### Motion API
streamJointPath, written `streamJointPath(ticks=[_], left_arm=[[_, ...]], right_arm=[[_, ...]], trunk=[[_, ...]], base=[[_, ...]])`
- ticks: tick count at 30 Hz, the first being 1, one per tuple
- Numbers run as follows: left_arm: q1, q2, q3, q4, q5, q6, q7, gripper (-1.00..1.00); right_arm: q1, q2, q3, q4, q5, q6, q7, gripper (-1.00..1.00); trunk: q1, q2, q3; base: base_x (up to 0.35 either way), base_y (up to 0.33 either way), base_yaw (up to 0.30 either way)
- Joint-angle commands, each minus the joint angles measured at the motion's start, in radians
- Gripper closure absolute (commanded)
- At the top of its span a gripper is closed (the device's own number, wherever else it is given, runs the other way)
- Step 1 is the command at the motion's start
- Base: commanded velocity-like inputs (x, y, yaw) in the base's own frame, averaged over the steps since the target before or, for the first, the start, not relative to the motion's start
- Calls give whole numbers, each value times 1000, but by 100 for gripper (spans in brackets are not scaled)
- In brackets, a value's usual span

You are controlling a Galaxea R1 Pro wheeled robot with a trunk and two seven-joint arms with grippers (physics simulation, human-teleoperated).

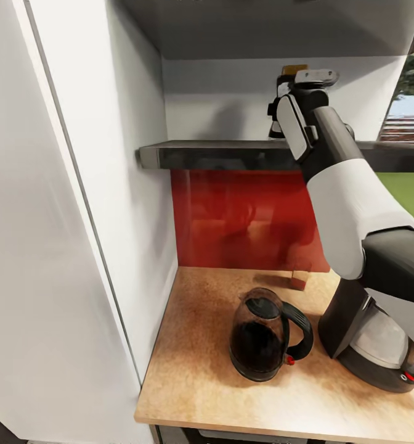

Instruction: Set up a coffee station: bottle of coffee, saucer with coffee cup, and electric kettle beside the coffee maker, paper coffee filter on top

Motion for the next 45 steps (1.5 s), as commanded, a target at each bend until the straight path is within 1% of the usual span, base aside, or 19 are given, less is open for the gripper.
streamJointPath(ticks=[1, 16, 21, 32, 37, 45], left_arm=[[-1, 0, -9, 0, 10, -3, 2, -100], [-1, 0, -10, 0, 10, -2, 2, -100], [-1, 0, -10, 0, 11, -2, 2, -100], [-1, -1, -8, 0, 11, -2, 2, -100], [-1, 0, -8, 0, 11, -2, 2, -100], [-1, 0, -8, 0, 11, -2, 2, -100]], right_arm=[[-1, 0, 4, -3, -13, 1, -11, 100], [-1, 1, 4, -8, -13, 1, -11, 100], [-1, 2, 4, -8, -13, 1, -12, 100], [0, 1, 4, -4, -11, 1, -12, 100], [24, 1, 4, -6, -11, 1, -12, 100], [42, -1, 4, -5, -11, 3, -12, 100]], trunk=[[1, -2, -2], [1, -2, -2], [1, -2, -2], [1, -2, -2], [1, -2, -2], [1, -2, -2]], base=[[-100, -51, 0], [-225, -159, 0], [-135, -188, -31], [-7, -197, -259], [0, -208, -276], [14, -236, -276]])
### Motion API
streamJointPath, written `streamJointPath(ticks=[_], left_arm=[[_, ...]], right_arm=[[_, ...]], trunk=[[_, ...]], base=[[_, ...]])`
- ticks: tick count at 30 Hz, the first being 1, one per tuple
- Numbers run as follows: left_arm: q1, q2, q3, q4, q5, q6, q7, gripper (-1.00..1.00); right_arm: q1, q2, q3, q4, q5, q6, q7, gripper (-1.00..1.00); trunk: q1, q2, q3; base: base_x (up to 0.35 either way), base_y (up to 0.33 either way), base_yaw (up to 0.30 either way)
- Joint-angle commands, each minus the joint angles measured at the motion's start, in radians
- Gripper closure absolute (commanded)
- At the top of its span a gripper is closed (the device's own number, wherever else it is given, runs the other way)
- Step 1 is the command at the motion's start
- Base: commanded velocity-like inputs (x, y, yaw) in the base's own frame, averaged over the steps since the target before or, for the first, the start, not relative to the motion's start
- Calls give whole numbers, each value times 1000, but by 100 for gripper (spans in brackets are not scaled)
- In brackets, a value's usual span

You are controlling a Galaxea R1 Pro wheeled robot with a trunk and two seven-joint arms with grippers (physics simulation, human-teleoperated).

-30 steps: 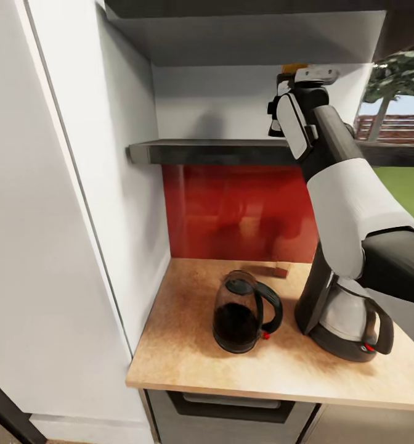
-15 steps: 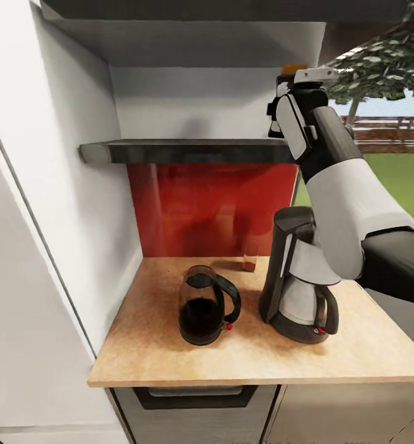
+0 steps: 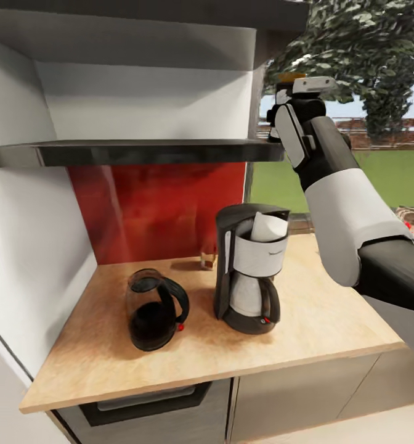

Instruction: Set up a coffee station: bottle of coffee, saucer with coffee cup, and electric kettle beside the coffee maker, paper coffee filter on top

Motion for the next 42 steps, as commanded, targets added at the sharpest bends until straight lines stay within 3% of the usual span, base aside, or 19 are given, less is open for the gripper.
streamJointPath(ticks=[1, 5, 11, 18, 19, 21, 23, 24, 25, 26, 29, 31, 33, 35, 36, 38, 42], left_arm=[[0, 0, -9, 0, 10, -3, 3, -100], [0, -1, -9, 0, 10, -3, 3, -100], [0, -1, -7, 0, 10, -3, 4, -100], [0, -2, -6, 0, 10, -4, 4, -100], [0, -2, -6, 0, 10, -5, 4, -100], [0, -3, -6, 0, 10, -5, 5, -100], [0, -4, -6, 0, 10, -5, 5, -100], [0, -4, -6, 0, 10, -5, 5, -100], [0, -5, -6, 0, 10, -5, 5, -100], [0, -6, -6, 0, 10, -6, 5, -100], [0, -16, -6, 0, 10, -7, 6, -100], [0, -18, -6, -1, 10, -7, 6, -100], [0, -19, -6, -1, 10, -8, 6, -100], [0, -19, -5, -1, 10, -8, 6, -100], [0, -19, -4, 0, 10, -6, 6, -100], [0, -19, -4, 1, 11, -5, 5, -100], [27, -19, -4, 3, 12, -2, 6, -100]], right_arm=[[3, -2, 3, 32, -12, 5, -12, 100], [9, -5, 2, 31, -12, 5, -12, 100], [25, -36, 2, 34, -11, 4, -12, 100], [96, -146, 3, 39, -14, -55, -2, 100], [132, -175, 3, 41, -15, -104, 21, 100], [175, -202, 5, 40, -12, -145, 98, 100], [216, -241, 6, 41, -5, -172, 215, 100], [242, -278, 7, 42, 6, -191, 322, 100], [257, -298, 7, 45, 14, -205, 389, 100], [263, -307, 7, 49, 18, -212, 421, 100], [305, -349, 7, 102, 54, -284, 604, 100], [320, -361, 7, 131, 74, -316, 663, 100], [365, -373, 6, 190, 113, -389, 773, 100], [389, -377, 6, 202, 120, -418, 807, 100], [435, -380, 6, 211, 124, -464, 835, 100], [460, -379, 6, 213, 125, -482, 839, 100], [575, -370, 7, 217, 123, -564, 839, 100]], trunk=[[1, -2, -3], [1, -2, -3], [1, -2, -3], [1, -2, -3], [1, -2, -3], [1, -2, -3], [1, -2, -3], [1, -2, -3], [1, -2, -3], [1, -2, -3], [1, -2, -3], [1, -2, -3], [1, -2, -3], [1, -2, -3], [1, -2, -3], [1, -2, -3], [1, -2, -3]], base=[[74, -261, -276], [86, -265, -276], [101, -266, -249], [113, -266, -28], [113, -245, -2], [75, -149, -1], [31, -61, 0], [12, -24, 0], [8, -16, 0], [6, -13, 0], [3, -5, 0], [1, -2, 0], [0, 0, 0], [0, 0, 0], [0, 0, 0], [0, 0, 0], [0, 0, 0]])
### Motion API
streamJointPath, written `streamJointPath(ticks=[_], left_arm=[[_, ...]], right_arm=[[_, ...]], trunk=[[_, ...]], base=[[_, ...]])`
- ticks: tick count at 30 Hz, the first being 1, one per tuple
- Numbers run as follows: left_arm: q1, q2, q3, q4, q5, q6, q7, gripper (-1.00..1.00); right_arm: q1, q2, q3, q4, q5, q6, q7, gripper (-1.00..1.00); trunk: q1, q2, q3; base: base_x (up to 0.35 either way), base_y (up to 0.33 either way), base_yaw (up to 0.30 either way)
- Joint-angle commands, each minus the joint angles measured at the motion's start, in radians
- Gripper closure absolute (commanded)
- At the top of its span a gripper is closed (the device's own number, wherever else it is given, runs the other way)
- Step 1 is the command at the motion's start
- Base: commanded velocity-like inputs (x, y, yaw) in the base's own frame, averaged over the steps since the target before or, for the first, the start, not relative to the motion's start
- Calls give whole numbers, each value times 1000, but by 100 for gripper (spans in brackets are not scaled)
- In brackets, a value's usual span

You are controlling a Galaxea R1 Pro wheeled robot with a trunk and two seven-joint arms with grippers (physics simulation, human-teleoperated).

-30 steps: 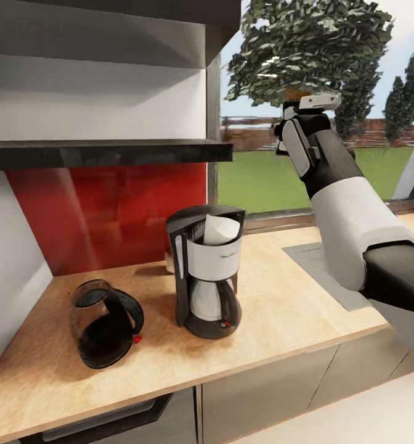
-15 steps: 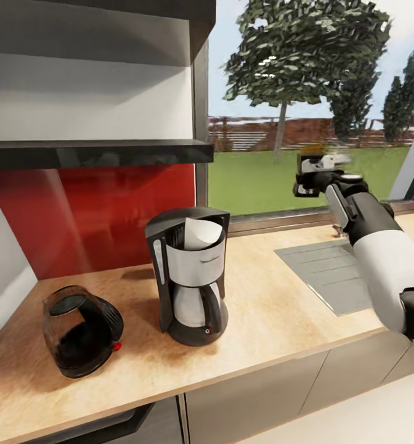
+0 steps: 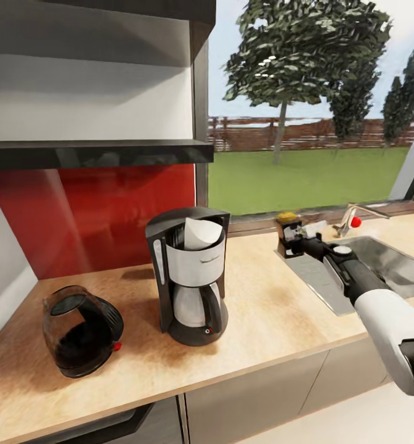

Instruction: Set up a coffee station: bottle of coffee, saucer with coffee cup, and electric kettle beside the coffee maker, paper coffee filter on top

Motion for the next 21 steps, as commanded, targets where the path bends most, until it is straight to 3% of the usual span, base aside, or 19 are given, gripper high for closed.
streamJointPath(ticks=[1, 8, 15, 21], left_arm=[[4, 0, -9, -1, 10, -1, 3, -100], [37, -4, -6, 25, 13, 16, 47, -100], [37, -11, -4, 36, 13, 17, 66, -100], [36, -29, -3, 36, 11, 19, 67, -100]], right_arm=[[12, 0, 2, 0, -3, -6, -1, 100], [131, 14, 1, 1, -23, -138, 0, 100], [147, 16, 0, -1, -37, -151, 2, 100], [161, 35, -1, -1, -37, -151, 2, 100]], trunk=[[1, -2, -2], [1, -2, -2], [1, -2, -2], [1, -2, 0]], base=[[0, 0, 0], [0, 0, 0], [66, -75, 13], [146, -222, 218]])
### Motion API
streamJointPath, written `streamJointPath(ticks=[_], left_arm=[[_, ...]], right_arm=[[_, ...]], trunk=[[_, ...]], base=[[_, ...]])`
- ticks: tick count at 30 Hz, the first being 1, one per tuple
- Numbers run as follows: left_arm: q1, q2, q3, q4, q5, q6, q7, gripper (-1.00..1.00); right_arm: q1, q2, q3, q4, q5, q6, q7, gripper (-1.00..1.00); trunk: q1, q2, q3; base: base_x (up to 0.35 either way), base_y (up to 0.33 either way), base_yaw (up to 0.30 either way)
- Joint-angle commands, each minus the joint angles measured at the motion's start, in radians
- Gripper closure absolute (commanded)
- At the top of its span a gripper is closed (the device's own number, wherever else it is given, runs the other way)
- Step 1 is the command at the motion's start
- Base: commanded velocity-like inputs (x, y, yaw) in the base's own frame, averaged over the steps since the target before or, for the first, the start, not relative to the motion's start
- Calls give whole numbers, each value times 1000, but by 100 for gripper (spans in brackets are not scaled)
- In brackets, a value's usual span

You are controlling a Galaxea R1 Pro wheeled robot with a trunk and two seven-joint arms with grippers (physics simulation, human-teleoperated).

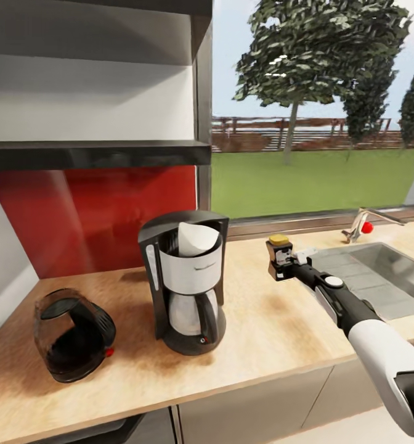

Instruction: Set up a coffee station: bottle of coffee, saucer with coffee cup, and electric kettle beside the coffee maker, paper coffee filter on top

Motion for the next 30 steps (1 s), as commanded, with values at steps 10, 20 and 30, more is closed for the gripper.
streamJointPath(ticks=[10, 20, 30], left_arm=[[0, -3, -7, -2, 13, -2, 5, -100], [0, -15, -4, -2, 18, -2, 7, -100], [0, -16, -2, -2, 18, -3, 9, -100]], right_arm=[[1, 13, 5, 3, -7, -3, -1, 100], [1, 19, 5, 3, -7, -3, 0, 100], [3, 47, 5, 4, -6, -3, 0, 100]], trunk=[[1, -2, -1], [1, -2, -1], [1, -2, -1]], base=[[130, -248, 273], [-78, -262, 278], [-191, -239, 278]])
